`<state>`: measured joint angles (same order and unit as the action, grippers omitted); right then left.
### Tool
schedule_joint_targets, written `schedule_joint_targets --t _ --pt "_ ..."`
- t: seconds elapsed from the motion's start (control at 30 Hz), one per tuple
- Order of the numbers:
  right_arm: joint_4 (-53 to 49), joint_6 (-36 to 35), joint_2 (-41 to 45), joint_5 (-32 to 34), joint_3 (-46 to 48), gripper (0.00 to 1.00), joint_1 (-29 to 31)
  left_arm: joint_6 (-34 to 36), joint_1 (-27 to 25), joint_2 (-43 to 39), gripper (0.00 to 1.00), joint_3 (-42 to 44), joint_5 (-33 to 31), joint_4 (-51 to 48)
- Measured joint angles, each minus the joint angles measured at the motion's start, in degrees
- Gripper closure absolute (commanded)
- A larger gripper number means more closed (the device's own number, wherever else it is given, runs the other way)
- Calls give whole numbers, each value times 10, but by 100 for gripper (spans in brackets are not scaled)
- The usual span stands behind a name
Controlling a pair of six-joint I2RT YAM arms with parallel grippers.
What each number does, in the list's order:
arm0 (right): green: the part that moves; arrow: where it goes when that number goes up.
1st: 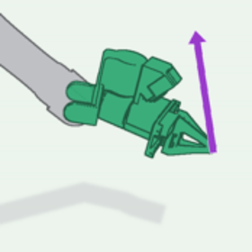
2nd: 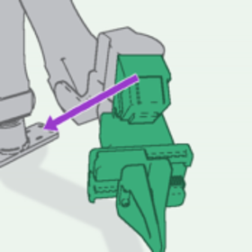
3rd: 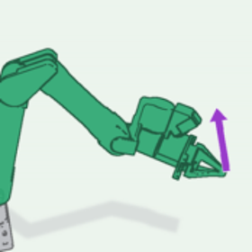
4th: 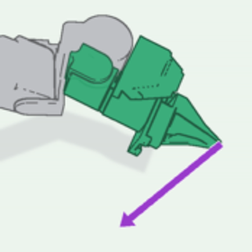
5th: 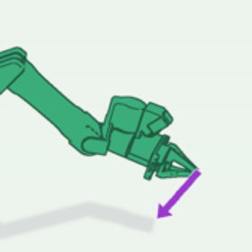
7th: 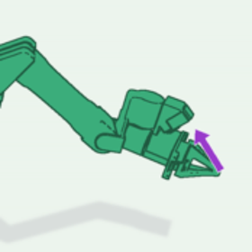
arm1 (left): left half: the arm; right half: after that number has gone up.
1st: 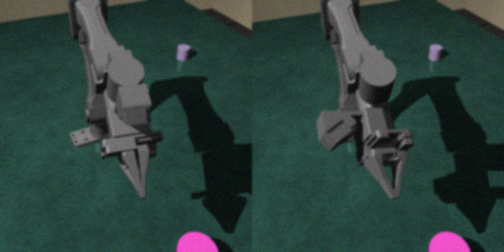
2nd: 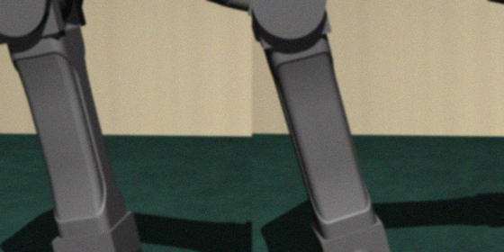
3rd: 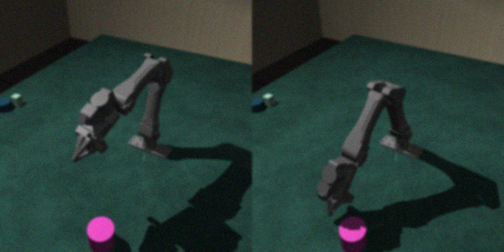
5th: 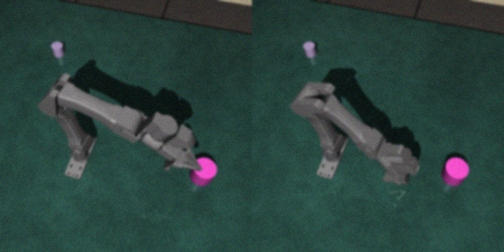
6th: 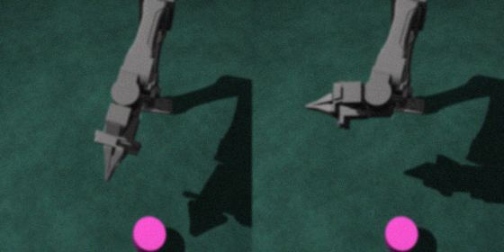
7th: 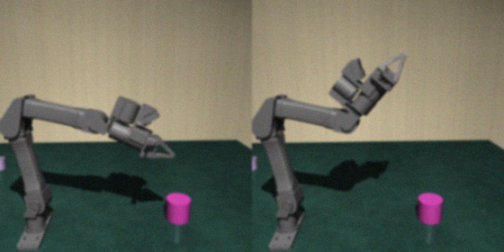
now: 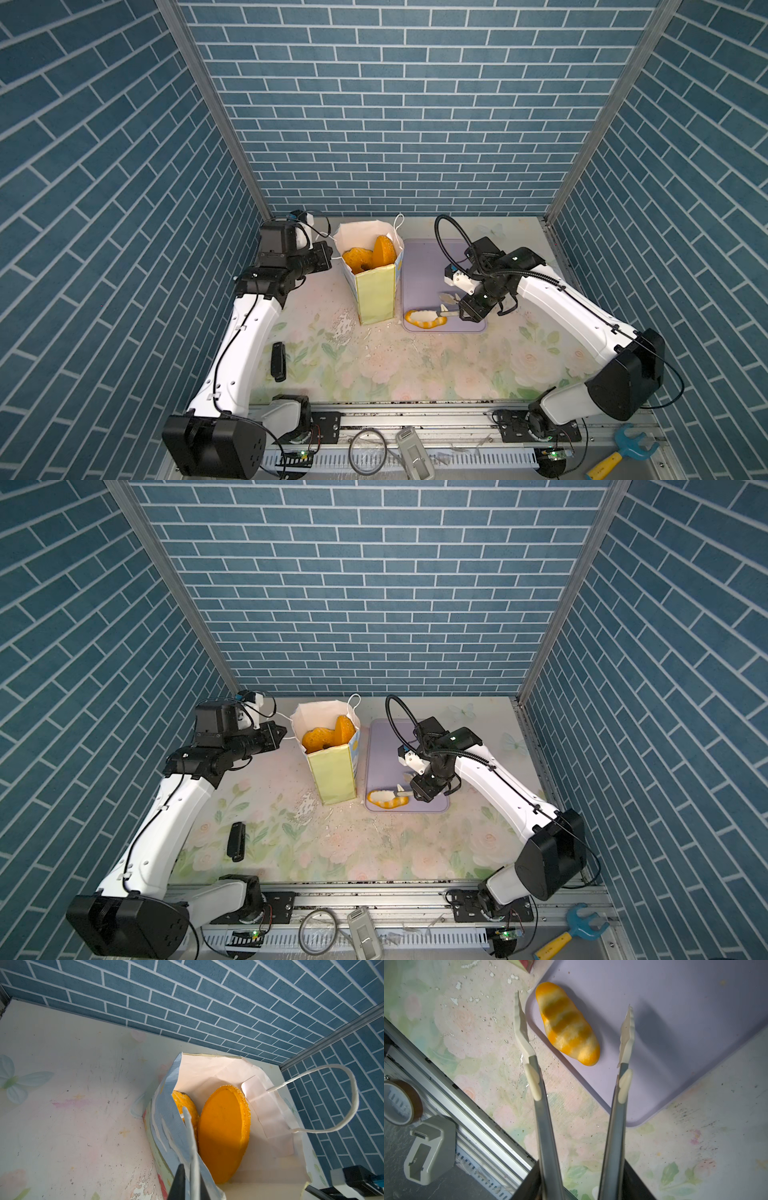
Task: Place the fake bread into the paper bag
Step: 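Lower the open tongs around the pale striped roll on the tray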
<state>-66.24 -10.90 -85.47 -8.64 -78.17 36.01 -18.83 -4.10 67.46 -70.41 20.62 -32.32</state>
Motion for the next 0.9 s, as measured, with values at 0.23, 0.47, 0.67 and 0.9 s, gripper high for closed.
schedule_joint_targets --t 0.23,0.47,0.67,0.9 --pt "-22 2 -36 46 9 49 16 0 0 0 90 0 0 0" --pt "-2 13 -42 102 10 49 17 3 0 0 90 0 0 0" --pt "22 38 -64 137 10 49 0 4 0 0 90 0 0 0" --pt "38 67 -74 176 -12 48 -24 7 0 0 89 0 0 0"
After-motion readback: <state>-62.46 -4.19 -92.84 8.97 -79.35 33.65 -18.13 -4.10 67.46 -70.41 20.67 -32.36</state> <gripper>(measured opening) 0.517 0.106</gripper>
